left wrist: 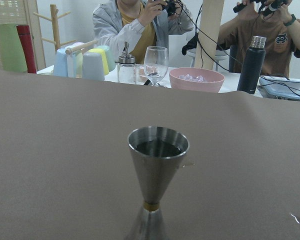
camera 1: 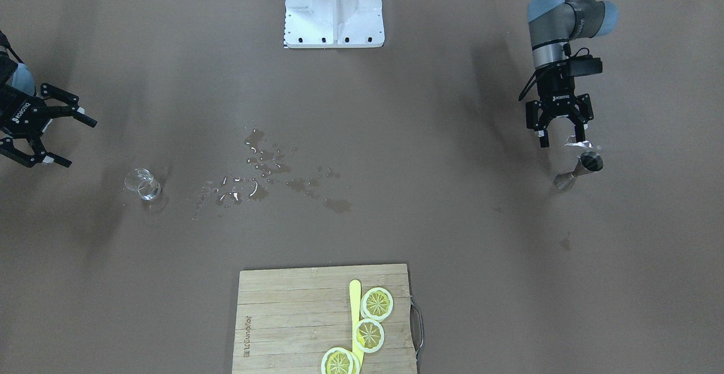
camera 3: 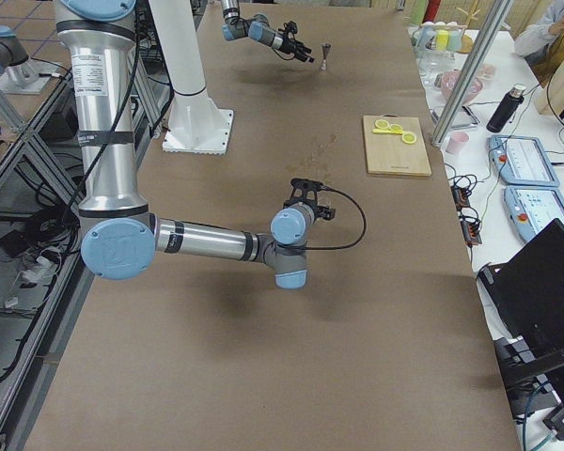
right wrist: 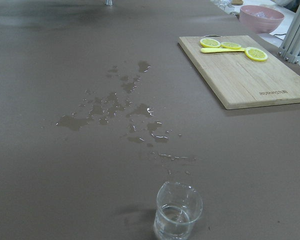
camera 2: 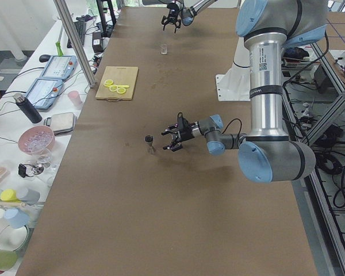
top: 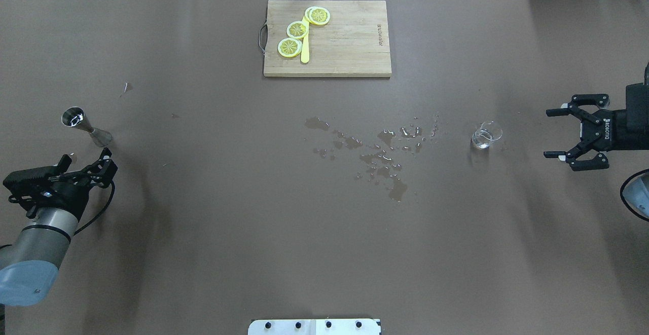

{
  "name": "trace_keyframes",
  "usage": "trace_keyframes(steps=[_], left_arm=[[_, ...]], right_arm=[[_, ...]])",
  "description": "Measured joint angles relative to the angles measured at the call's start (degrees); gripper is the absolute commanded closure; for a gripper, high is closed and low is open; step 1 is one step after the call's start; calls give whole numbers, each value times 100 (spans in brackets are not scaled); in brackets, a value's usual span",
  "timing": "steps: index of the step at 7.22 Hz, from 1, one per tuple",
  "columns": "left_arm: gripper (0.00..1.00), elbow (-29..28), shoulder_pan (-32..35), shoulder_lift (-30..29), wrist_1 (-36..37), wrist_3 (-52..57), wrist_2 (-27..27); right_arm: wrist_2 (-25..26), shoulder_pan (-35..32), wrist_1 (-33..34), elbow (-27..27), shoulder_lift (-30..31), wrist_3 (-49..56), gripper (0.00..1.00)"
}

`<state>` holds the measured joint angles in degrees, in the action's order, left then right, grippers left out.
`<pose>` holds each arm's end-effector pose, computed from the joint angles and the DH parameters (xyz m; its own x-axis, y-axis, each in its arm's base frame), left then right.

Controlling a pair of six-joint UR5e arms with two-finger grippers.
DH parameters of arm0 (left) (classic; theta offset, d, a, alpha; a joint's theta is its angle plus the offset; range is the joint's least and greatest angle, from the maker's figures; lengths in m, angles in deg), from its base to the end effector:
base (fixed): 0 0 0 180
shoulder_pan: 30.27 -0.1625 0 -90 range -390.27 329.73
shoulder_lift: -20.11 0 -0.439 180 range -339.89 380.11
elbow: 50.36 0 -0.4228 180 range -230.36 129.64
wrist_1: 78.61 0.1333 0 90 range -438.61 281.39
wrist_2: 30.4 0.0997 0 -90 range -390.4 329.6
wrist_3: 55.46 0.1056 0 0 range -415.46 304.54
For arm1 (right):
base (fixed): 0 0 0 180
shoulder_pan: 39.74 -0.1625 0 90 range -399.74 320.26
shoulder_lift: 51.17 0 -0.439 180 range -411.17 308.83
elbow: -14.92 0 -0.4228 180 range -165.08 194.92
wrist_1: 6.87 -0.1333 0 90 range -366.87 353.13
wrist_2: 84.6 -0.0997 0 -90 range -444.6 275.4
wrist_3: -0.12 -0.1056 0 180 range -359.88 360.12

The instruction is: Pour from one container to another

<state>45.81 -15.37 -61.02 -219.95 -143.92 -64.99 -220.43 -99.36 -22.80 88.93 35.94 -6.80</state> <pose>0.3932 -0.3325 0.5809 0.6583 -0.1594 -0.7357 0.7257 0.3942 0.5640 -0.2045 -0.4626 0.5936 0.2341 -0.9685 0.0852 -0.0536 0.0746 0.9958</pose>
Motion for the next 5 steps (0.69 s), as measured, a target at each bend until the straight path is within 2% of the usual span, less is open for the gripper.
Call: trace_keyframes(steps=[1,3,5], left_arm=[[4,-139,-2,-17,-132,-5,73],[5,-439,45,-70,-424,-5,121],[7,-612,142,-225,-531,-6,122]], right_arm=[[-85,1,-135,-124,-13,2,0],[-183,2,-575,-802,-325,-21,1],[-185,6,-713,-1202,-521,3,1]])
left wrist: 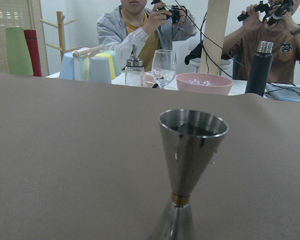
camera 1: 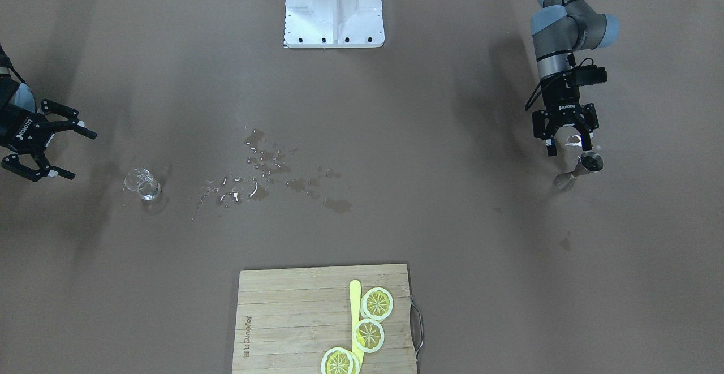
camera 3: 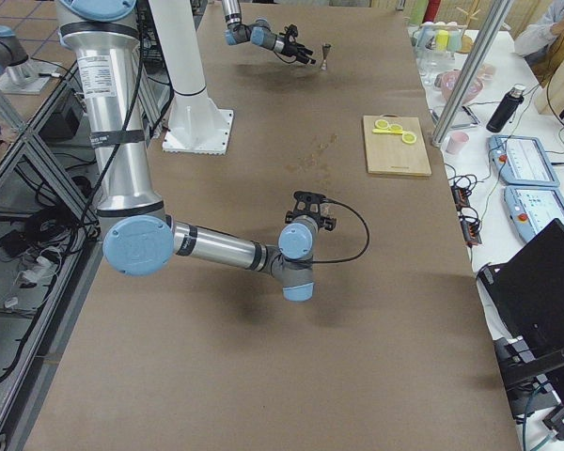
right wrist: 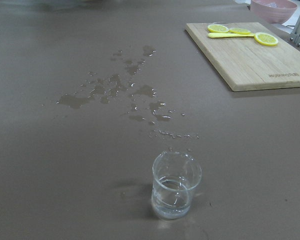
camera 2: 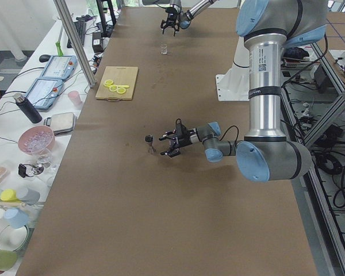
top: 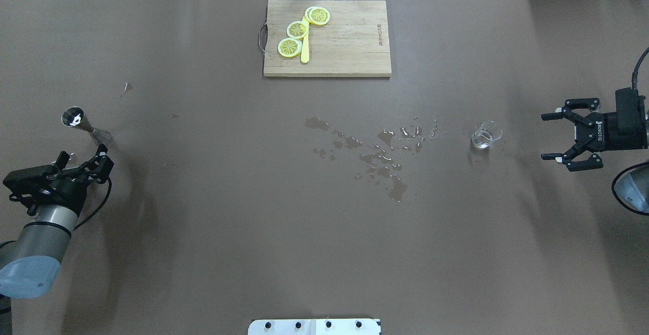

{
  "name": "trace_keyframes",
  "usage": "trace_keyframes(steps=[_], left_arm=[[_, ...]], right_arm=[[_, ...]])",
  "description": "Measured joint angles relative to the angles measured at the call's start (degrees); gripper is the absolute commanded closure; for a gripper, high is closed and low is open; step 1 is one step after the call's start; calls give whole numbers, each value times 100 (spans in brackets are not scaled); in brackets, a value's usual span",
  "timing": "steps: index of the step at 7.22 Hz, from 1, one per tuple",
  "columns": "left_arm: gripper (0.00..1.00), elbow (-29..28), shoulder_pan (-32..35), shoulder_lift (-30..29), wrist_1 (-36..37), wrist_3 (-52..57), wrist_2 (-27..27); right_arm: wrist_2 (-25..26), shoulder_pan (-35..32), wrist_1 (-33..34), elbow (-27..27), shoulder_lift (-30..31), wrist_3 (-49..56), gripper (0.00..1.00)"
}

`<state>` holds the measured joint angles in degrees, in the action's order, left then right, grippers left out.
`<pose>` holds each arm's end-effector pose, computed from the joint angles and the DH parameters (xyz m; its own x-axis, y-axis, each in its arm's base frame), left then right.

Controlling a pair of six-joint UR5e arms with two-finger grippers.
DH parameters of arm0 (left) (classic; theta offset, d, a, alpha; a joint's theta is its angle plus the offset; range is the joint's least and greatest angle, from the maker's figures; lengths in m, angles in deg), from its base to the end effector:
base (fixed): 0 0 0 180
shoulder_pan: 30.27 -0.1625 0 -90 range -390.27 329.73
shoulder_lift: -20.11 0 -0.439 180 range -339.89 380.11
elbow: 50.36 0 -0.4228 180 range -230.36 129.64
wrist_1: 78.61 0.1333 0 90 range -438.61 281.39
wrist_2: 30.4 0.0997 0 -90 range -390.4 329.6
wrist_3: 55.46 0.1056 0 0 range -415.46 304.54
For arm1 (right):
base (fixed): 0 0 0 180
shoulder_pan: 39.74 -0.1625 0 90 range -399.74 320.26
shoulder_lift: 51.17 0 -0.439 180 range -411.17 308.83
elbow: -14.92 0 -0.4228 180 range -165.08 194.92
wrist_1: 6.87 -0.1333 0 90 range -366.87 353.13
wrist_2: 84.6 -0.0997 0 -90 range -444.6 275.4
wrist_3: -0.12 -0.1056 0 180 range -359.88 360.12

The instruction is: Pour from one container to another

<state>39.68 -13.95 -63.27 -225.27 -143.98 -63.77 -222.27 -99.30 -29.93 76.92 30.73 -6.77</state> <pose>0.3964 -0.3469 0.6078 0.6355 -0.1713 -0.7528 0.7531 0.3524 0.5556 -0.2183 -0.4805 0.6376 0.2018 -0.9762 0.0793 -0.0525 0.0701 0.9962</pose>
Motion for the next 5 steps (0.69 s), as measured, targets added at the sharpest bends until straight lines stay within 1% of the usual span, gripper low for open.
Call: trace_keyframes(steps=[2,5], left_arm=[[7,-67,90,-111,-6,15,-6],[9,-90,267,-141,18,35,-61]], right_arm=[[70,13,155,-113,-49,239,1],[107,128,689,-134,-268,557,1]])
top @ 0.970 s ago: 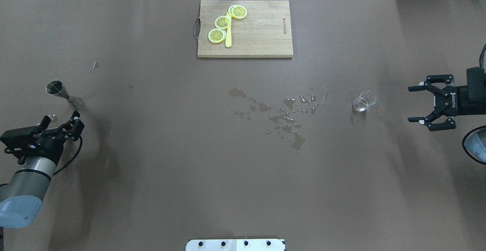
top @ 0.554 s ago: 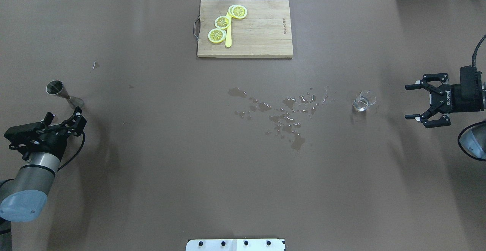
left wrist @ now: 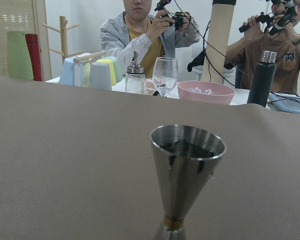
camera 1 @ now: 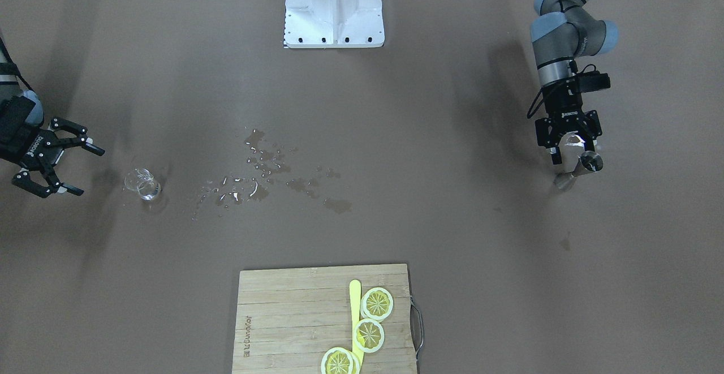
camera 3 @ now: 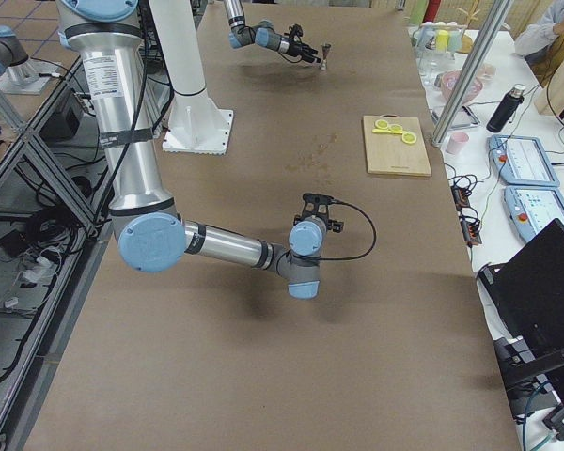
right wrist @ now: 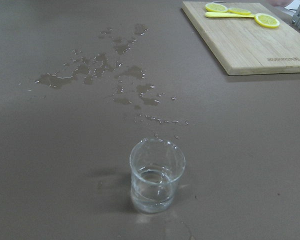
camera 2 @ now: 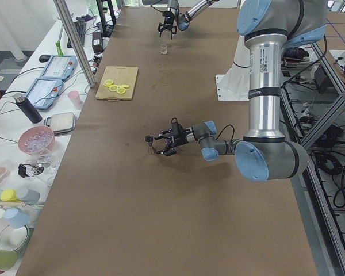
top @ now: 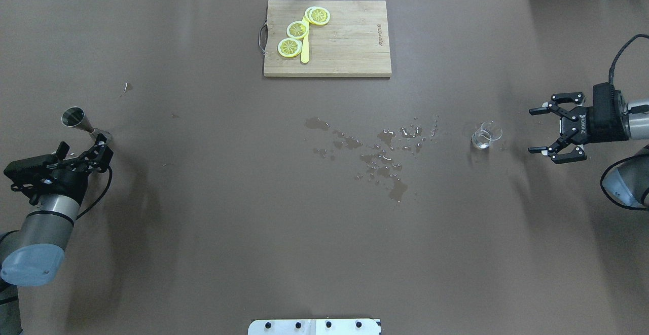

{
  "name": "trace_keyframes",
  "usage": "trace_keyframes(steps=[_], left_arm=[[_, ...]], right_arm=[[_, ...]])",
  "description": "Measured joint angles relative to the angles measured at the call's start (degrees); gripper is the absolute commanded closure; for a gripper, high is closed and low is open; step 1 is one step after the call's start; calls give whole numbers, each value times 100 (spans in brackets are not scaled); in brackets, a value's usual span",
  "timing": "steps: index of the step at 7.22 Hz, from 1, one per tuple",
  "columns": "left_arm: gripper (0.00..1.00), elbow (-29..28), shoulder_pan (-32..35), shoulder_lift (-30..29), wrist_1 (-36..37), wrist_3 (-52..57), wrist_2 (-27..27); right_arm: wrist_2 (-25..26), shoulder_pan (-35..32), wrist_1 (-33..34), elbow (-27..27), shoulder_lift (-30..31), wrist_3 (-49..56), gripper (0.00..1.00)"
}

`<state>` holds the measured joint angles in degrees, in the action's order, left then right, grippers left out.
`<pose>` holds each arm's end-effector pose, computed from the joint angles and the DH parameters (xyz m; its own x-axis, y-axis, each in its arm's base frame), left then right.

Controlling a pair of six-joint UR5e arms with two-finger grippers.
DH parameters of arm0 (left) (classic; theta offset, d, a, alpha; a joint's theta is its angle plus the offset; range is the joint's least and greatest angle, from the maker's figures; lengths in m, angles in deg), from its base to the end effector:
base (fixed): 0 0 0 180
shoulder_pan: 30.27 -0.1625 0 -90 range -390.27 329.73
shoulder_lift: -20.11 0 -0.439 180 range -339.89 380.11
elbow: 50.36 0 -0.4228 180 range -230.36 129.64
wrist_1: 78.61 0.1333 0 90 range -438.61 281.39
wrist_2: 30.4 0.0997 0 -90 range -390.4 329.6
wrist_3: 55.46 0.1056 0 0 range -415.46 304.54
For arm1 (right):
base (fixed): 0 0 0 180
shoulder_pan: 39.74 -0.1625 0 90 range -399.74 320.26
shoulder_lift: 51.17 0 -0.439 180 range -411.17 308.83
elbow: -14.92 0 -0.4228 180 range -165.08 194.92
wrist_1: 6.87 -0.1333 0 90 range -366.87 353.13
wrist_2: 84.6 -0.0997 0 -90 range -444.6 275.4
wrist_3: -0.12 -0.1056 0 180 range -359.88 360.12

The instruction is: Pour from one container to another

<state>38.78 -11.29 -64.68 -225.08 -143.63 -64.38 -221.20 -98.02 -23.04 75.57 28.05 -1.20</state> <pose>0.3911 -0.3681 0.6052 0.6276 -0.1970 -0.7532 0.7663 0.3272 0.5529 -0.2461 -0.5057 0.6318 0.2032 -0.9777 0.0534 0.0173 0.0582 0.9982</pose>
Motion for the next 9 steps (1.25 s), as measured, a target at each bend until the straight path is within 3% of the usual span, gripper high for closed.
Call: trace_keyframes(steps=[9], left_arm=[[18,-327,404,-343,12,426,-343]], right_arm=[[-48,433,227,-375,-420,12,2]])
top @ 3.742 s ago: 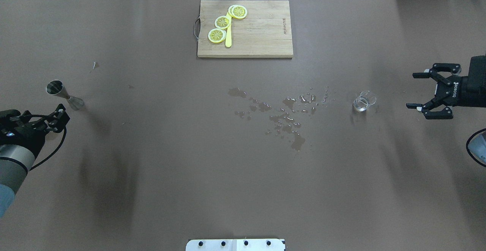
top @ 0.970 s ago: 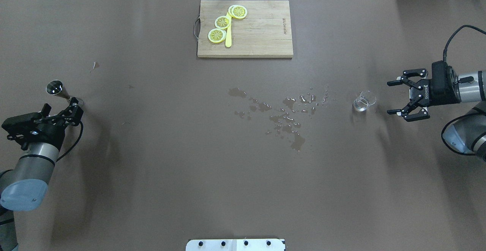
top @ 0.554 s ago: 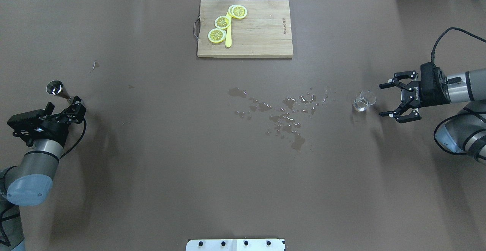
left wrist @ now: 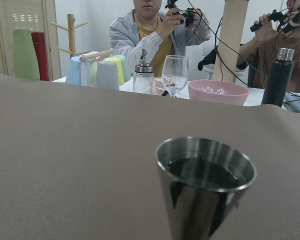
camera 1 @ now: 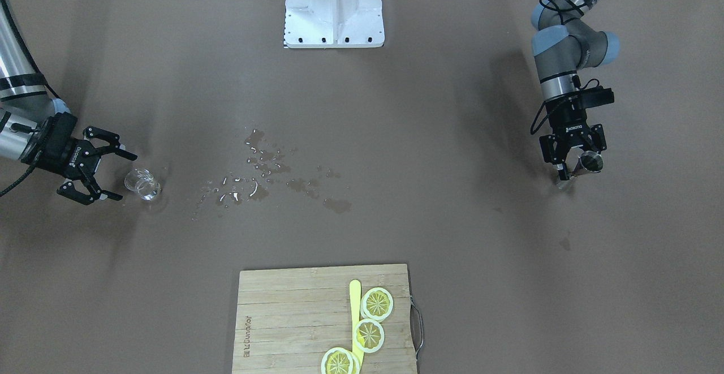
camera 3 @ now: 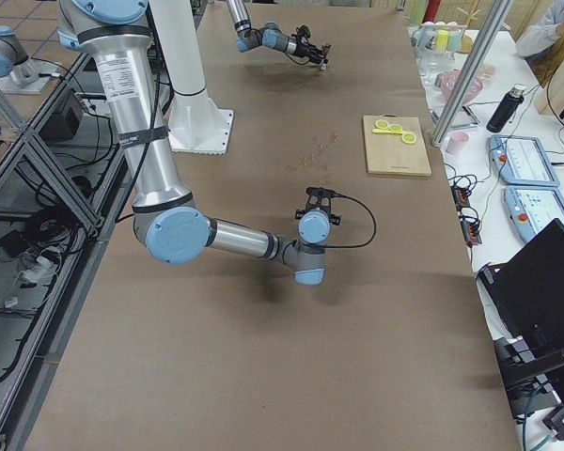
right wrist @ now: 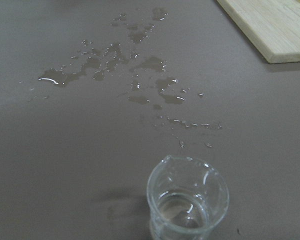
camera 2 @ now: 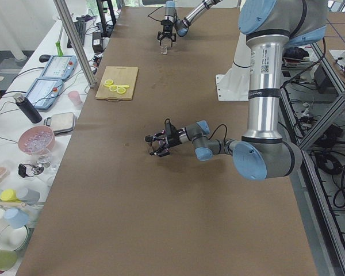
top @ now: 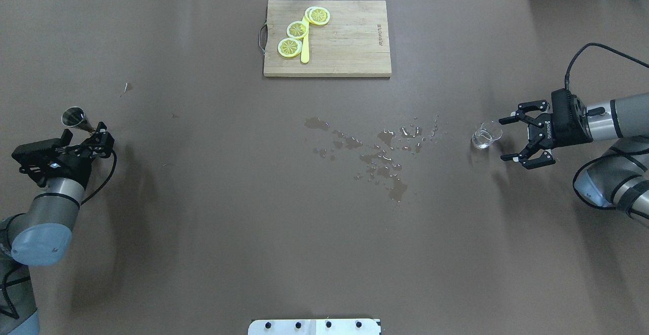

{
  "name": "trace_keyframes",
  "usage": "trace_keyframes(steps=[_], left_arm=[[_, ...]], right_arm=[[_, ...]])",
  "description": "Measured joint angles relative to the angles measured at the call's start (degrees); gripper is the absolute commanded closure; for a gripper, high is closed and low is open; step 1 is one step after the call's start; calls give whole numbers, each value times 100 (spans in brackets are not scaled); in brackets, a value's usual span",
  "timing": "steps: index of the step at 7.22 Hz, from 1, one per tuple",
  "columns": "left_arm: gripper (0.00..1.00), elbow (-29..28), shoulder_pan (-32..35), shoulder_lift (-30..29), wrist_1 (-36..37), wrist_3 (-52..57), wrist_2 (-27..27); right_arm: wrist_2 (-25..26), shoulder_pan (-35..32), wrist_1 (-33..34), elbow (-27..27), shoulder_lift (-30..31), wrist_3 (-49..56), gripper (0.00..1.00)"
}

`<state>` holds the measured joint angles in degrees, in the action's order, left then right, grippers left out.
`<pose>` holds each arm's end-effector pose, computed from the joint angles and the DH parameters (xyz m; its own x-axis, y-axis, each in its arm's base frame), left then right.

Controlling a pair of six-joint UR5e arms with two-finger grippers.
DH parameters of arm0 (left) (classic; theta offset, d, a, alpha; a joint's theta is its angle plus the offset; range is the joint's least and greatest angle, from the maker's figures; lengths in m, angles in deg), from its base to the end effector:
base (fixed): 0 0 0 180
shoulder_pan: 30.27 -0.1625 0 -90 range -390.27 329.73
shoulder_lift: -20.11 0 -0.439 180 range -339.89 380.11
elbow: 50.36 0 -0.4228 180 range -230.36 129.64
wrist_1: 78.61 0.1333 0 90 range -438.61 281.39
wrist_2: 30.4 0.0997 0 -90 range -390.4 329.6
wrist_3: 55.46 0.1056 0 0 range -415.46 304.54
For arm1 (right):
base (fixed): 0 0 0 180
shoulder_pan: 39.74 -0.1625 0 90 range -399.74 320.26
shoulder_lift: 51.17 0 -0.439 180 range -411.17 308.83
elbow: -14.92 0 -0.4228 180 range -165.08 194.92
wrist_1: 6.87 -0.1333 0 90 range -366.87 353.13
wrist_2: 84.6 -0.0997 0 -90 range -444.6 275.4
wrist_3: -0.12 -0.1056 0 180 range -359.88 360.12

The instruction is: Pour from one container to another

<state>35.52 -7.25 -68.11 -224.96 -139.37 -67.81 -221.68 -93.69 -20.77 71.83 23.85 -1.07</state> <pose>0.3935 -0.4032 0.6087 0.6677 -0.2137 -0.7131 0.7346 0.3442 0.5847 -0.3045 -0.5135 0.6239 0.1217 -0.9898 0.0745 0.0407 0.0799 0.9960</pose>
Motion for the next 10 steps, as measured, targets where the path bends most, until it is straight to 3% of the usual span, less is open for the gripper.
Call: trace_keyframes(steps=[3,4,5,6,9,10], left_arm=[[27,-4,65,-86,6,85,27],[37,-6,90,-127,16,93,36],[56,-11,127,-169,28,133,39],[66,-20,152,-201,44,215,39],[71,-125,162,-220,54,293,-6],[86,-176,162,-221,54,296,-9]], right_arm=[[0,54,1,-176,-153,5,4],[-6,70,1,-225,-205,9,4],[-19,77,1,-274,-261,16,4],[-37,77,1,-307,-312,20,4],[-47,85,1,-336,-369,22,7],[-47,95,1,-355,-375,23,7]])
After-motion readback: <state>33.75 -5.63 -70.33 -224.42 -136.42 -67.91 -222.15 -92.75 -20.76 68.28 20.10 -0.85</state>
